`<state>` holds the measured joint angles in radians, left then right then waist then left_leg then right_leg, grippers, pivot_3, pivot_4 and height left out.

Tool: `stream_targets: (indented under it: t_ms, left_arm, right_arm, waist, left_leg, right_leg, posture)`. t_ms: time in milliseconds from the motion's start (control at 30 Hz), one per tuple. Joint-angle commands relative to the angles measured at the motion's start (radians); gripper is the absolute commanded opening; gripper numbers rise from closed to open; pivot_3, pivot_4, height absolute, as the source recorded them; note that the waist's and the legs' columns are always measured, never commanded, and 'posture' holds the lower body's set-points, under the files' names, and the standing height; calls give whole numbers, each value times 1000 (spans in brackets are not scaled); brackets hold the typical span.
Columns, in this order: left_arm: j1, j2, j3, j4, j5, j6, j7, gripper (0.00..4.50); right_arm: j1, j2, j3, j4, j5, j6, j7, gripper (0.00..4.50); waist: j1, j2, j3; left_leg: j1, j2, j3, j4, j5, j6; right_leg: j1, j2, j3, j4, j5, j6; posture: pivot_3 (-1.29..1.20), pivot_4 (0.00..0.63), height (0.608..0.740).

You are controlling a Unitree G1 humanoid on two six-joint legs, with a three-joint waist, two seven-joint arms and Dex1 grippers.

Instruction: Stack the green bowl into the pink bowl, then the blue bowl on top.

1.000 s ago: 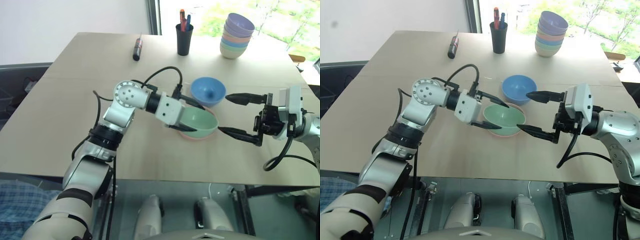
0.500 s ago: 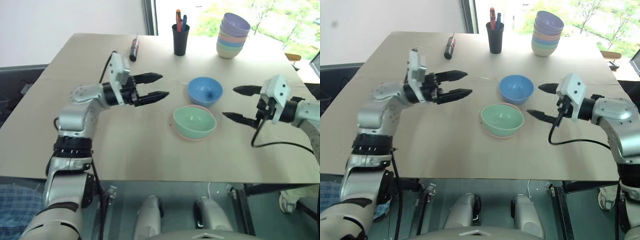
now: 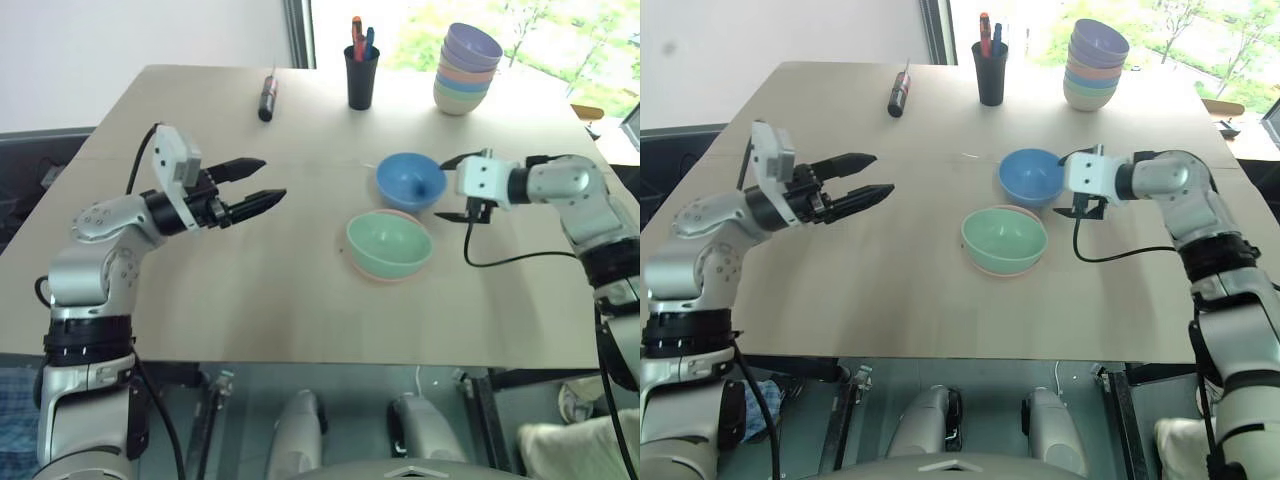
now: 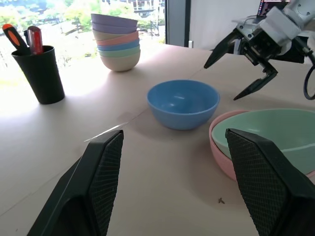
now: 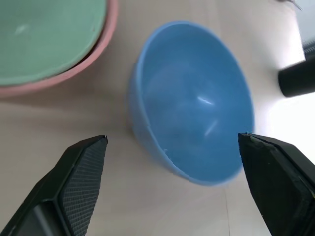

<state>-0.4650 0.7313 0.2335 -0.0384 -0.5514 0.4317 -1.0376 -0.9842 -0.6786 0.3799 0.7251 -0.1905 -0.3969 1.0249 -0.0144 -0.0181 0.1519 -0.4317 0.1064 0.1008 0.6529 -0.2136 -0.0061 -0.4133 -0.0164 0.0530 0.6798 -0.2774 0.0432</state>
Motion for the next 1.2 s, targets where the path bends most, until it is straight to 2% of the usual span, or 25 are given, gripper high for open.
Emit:
stream_targets:
  t_ms: [33, 333, 433, 467, 533, 567, 633, 733, 1000, 1067, 1200]
  left_arm:
    - [44, 25, 65, -97, -36, 21, 36, 3495]
    - [122, 38, 114, -192, -81, 63, 78, 3495]
    - [141, 39, 120, -208, -89, 62, 84, 3543]
    - [146, 40, 121, -212, -91, 61, 86, 3543]
    - [151, 42, 122, -216, -95, 59, 91, 3543]
    - [153, 43, 122, -218, -95, 58, 93, 3543]
    - [155, 44, 122, -220, -97, 57, 96, 3543]
    - [159, 45, 117, -219, -93, 50, 92, 3543]
    - [133, 38, 88, -196, -87, 40, 84, 3543]
    - [123, 35, 79, -187, -84, 38, 81, 3543]
    - [99, 26, 49, -159, -73, 24, 65, 3543]
  right_arm:
    - [-97, 29, 39, 136, -89, -160, -24, 4500]
    - [-232, 114, 124, 388, -272, -294, -148, 4500]
    - [-257, 135, 130, 438, -295, -301, -177, 3682]
    - [-263, 140, 130, 452, -303, -304, -185, 3109]
    - [-272, 142, 133, 471, -319, -313, -198, 2529]
    - [-274, 143, 134, 478, -326, -316, -203, 1961]
    - [-277, 142, 133, 488, -336, -322, -211, 1386]
    - [-279, 141, 130, 499, -347, -329, -217, 156]
    - [-278, 115, 114, 485, -345, -369, -208, 70]
    - [-289, 108, 89, 464, -307, -385, -166, 70]
    - [-292, 80, 35, 371, -186, -417, 8, 70]
  waist:
    - [-2, 0, 0]
    - [-4, 1, 0]
    - [-3, 1, 0]
    - [-3, 1, 0]
    - [-3, 1, 0]
    - [-3, 1, 0]
    - [-3, 1, 0]
    - [-4, 1, 1]
    - [-4, 1, 1]
    - [-4, 1, 1]
    - [-4, 1, 1]
  left_leg:
    - [0, 0, 0, 0, 0, 0]
    - [1, 1, 1, 0, 1, -1]
    - [0, 1, 1, 0, 1, -1]
    - [0, 1, 1, 0, 1, -2]
    - [0, 1, 1, 0, 1, -2]
    - [0, 1, 1, 0, 1, -2]
    - [0, 1, 1, 0, 1, -2]
    - [1, 1, 1, 0, 1, -2]
    - [1, 1, 1, -1, 1, -2]
    - [1, 1, 1, -1, 1, -2]
    - [1, 1, 1, -1, 1, -2]
  right_leg:
    - [0, 0, 0, 0, 0, 0]
    - [0, 0, 0, 1, 0, 0]
    - [0, 0, 0, 1, 0, 0]
    - [0, 0, 0, 1, 0, 0]
    - [0, 0, 0, 1, 0, 0]
    - [0, 0, 0, 1, 0, 0]
    - [0, 0, 0, 1, 0, 0]
    - [0, 0, 0, 1, 0, 0]
    - [-1, 0, 0, 1, 0, 0]
    - [0, 0, 0, 1, 0, 0]
    - [-1, 0, 0, 1, 0, 0]
  posture:
    - [0, 150, 740]
    - [0, 150, 740]
    - [0, 150, 740]
    - [0, 150, 740]
    - [0, 150, 740]
    - [0, 150, 740]
    - [0, 150, 740]
    - [0, 150, 740]
    - [0, 150, 740]
    - [0, 150, 740]
    - [0, 150, 740]
